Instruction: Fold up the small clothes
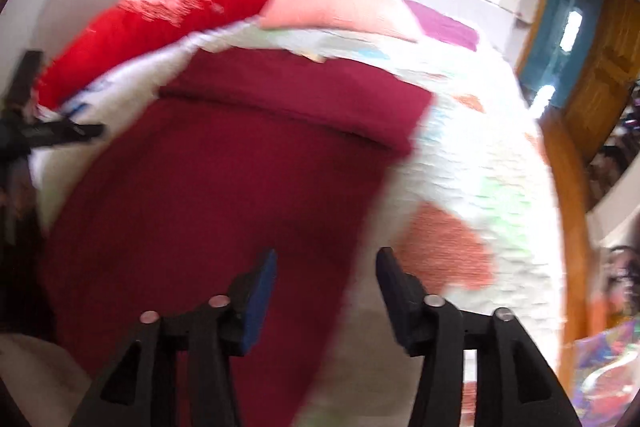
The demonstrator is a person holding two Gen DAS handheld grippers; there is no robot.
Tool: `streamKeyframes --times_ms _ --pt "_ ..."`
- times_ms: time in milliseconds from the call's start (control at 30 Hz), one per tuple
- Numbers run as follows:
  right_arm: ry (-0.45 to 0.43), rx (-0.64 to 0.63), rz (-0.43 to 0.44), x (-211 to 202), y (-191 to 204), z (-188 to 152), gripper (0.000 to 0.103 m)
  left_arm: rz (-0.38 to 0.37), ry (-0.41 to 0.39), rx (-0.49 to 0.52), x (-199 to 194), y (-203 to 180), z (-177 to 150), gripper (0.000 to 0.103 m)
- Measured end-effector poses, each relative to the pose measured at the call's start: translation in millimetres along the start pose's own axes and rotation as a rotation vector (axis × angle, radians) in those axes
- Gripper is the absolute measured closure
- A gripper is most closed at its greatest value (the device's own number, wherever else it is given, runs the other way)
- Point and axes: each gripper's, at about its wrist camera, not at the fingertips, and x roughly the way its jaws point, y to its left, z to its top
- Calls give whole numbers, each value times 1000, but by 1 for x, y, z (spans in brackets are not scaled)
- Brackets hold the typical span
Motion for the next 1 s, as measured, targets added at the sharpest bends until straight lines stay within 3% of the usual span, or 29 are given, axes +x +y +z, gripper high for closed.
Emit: streamKeyframes --times_ms 133,233,300,467,800,833,900,1000 --pt "99 -31 -35 32 18 -17 50 35 45 43 4 -4 -17 34" --pt "57 25 7 25 7 -32 49 83 65 86 7 -6 -28 34" --pt "75 75 7 21 -4 -37 38 111 71 104 10 -6 -34 34" --pt "55 193 28 14 -24 -41 38 146 54 131 11 -10 -38 34" --pt "50 227 68 12 -26 -53 37 148 65 141 9 -11 -41 34" --pt "44 237 74 11 -26 -54 39 148 65 139 8 -12 -42 34" --pt "36 238 93 12 -24 -53 66 146 66 134 8 -11 -43 34" --pt "17 199 100 9 -13 -51 92 144 73 132 6 -10 -44 34"
